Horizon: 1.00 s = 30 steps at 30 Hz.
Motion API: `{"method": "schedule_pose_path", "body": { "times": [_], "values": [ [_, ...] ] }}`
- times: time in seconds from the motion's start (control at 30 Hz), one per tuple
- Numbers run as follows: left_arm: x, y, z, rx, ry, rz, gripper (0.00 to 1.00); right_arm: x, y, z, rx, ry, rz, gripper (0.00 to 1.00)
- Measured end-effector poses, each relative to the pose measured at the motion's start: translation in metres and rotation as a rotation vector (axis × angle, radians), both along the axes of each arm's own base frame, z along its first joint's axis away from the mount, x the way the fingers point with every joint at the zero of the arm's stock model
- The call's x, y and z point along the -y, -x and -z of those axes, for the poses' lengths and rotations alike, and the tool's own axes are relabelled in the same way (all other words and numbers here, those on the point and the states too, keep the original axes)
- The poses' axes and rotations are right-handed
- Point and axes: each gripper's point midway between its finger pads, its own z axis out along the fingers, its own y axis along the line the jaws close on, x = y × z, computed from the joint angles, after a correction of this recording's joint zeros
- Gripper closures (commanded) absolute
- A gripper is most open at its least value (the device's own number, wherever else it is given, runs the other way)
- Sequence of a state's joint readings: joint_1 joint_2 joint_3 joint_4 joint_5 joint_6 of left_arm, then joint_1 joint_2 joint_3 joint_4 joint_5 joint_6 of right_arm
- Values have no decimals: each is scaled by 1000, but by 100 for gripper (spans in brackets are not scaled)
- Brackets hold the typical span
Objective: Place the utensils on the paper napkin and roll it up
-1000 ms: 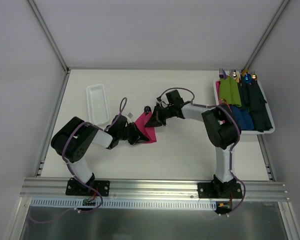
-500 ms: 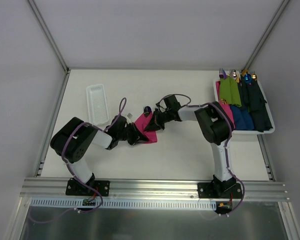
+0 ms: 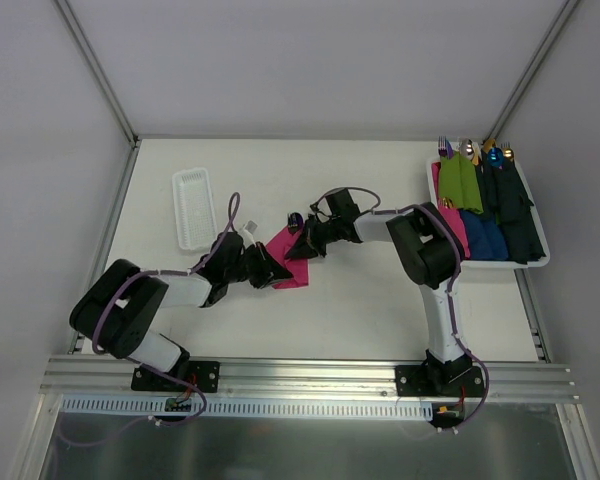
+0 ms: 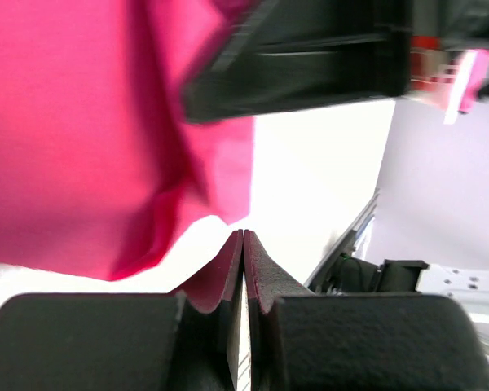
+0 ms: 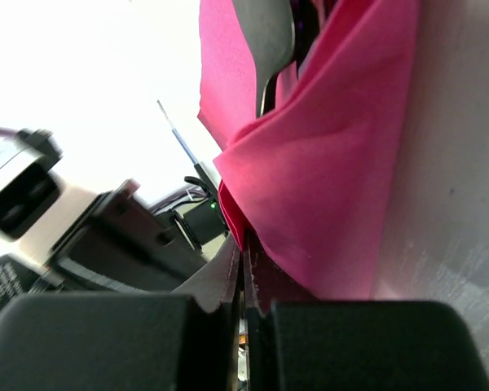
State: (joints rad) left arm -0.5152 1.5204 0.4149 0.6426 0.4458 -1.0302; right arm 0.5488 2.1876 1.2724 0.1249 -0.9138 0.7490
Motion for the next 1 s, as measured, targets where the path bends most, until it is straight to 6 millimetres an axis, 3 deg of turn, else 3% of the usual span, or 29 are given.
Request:
{"method": "schedule_pose_path", "body": {
  "times": [0.2,0.4,1.0],
  "values": [
    [-3,-2,-23,76,11,-7,98,-2,-4,0,-2,3,16,100],
    [-5,-5,-14,42,-36,-21,98,-4,-9,0,3,0,25,100],
    [0,-44,0,0,-140,-99,99,-5,-9,0,2,-2,27,97]
  ]
}}
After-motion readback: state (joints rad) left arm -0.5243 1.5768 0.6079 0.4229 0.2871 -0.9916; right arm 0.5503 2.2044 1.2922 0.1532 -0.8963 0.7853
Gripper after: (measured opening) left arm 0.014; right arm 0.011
